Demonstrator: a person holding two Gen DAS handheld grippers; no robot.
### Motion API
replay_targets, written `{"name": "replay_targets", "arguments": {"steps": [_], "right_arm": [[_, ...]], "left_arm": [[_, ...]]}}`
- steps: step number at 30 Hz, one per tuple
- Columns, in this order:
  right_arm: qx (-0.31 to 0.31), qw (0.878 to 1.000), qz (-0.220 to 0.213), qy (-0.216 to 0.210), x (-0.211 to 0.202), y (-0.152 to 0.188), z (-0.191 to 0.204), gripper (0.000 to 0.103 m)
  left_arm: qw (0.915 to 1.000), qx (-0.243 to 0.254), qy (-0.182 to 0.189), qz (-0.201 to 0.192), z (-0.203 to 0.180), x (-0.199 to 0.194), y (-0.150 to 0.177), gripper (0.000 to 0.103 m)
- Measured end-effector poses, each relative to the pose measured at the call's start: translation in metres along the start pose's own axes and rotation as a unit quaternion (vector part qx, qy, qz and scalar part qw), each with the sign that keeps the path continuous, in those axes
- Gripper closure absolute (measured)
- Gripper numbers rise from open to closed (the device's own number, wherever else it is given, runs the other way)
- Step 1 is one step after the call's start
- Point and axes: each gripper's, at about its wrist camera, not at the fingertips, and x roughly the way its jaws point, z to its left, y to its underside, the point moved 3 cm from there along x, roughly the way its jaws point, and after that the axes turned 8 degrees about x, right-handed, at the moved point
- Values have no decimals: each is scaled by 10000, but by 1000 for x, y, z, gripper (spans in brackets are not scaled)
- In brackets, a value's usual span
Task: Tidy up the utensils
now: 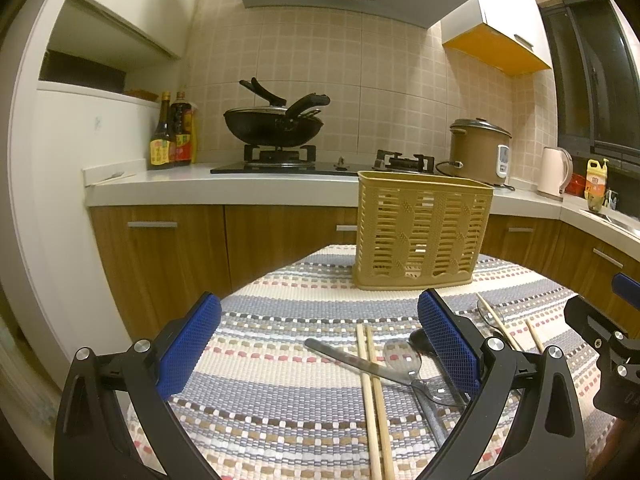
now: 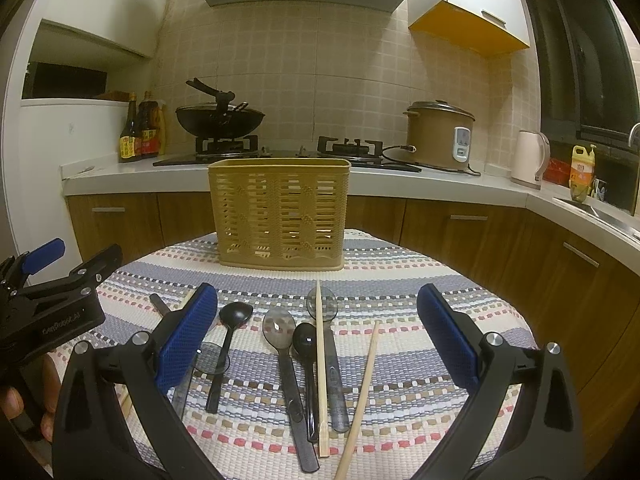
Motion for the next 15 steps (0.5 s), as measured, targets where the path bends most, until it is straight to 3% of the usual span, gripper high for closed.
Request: {"name": "replay_targets", "arguments": {"steps": [15], "right_arm": [[-9,10000,33,6,1,1,0,8]], "left_arm": [[10000,-52,1,82,1,5,2,8]]}}
